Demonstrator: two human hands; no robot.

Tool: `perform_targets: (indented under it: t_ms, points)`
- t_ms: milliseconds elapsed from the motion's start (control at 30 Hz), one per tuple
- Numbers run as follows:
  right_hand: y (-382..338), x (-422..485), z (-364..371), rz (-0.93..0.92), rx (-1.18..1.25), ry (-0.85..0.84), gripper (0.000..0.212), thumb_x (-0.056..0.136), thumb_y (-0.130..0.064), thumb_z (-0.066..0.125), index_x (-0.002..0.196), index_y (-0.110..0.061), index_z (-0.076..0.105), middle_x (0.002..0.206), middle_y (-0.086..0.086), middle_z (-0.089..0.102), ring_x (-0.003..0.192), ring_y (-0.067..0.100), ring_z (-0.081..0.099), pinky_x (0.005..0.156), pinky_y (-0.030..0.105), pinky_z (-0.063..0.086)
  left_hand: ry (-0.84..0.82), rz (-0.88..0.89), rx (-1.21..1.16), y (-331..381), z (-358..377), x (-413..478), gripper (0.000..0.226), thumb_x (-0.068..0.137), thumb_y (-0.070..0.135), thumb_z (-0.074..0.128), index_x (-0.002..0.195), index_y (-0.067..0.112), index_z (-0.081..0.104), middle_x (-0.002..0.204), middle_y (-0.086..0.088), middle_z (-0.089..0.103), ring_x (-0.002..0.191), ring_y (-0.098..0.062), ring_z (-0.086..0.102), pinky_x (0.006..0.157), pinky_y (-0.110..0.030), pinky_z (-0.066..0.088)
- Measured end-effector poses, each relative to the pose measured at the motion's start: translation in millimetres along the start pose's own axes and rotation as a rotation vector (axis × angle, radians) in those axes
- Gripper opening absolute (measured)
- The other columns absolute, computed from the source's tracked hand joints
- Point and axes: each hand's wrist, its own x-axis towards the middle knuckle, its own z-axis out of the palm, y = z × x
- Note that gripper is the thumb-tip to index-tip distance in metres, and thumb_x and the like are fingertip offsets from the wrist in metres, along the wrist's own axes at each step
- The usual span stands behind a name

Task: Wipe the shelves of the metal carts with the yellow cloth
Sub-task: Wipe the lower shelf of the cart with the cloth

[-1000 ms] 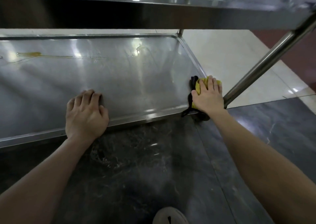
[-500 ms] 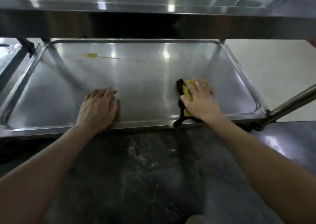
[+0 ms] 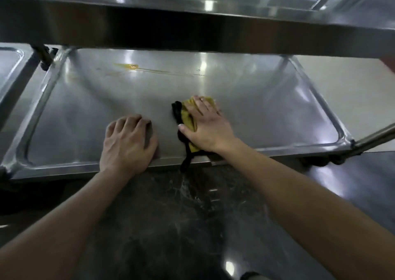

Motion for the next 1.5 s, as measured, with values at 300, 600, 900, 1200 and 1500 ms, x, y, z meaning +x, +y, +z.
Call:
perform_targets:
  t_ms: [300, 600, 900, 1200, 1500]
  points:
    - [104, 29, -5, 0.543, -0.015, 0.086, 0.094, 0.092, -0.078, 0.024, 0.169, -0.024, 0.026, 0.178, 0.018, 0.009, 0.164, 0.034, 0.006, 0.132, 0.055, 0.0, 0.035, 0.023, 0.031, -3, 12, 0, 0.055, 0.105, 0.059, 0.039, 0.142, 0.022, 0.055, 0.151, -0.006, 0.051, 0.14, -0.032, 0.044, 0.123, -0.053, 0.031]
    - [-30, 101, -4, -0.036, 0.049, 0.019, 0.08, 0.099, -0.069, 0.031, 0.17, -0.033, 0.021, 0.18, 0.002, 0.004, 0.165, 0.018, -0.003, 0.133, 0.046, -0.005, 0.023, -0.002, 0.014, -1, 8, -1, 0.053, 0.102, 0.051, 0.04, 0.146, 0.025, 0.055, 0.157, -0.003, 0.05, 0.146, -0.028, 0.042, 0.126, -0.05, 0.031]
    - [165, 61, -12, 0.706, 0.019, 0.134, 0.086, 0.092, -0.069, 0.027, 0.166, -0.025, 0.034, 0.175, 0.017, 0.02, 0.161, 0.034, 0.016, 0.131, 0.054, 0.006, 0.053, -0.002, 0.019, 3, 8, -3, 0.048, 0.104, 0.047, 0.042, 0.141, 0.021, 0.057, 0.152, -0.004, 0.052, 0.142, -0.029, 0.044, 0.124, -0.05, 0.03]
    - [-101, 136, -2, -0.087, 0.08, 0.018, 0.077, 0.1, -0.067, 0.035, 0.169, -0.034, 0.025, 0.18, 0.006, 0.004, 0.165, 0.023, -0.004, 0.132, 0.05, -0.008, 0.028, -0.009, 0.034, 2, 6, -4, 0.054, 0.102, 0.049, 0.04, 0.147, 0.022, 0.054, 0.149, -0.005, 0.054, 0.143, -0.031, 0.044, 0.123, -0.05, 0.032]
    - [175, 62, -19, 0.57, 0.066, 0.207, 0.082, 0.088, -0.074, 0.034, 0.158, -0.032, 0.046, 0.172, 0.011, 0.029, 0.158, 0.031, 0.024, 0.13, 0.053, 0.012, 0.058, -0.013, 0.014, 2, 9, -4, 0.046, 0.104, 0.046, 0.041, 0.14, 0.023, 0.057, 0.152, -0.003, 0.052, 0.141, -0.03, 0.045, 0.123, -0.051, 0.032]
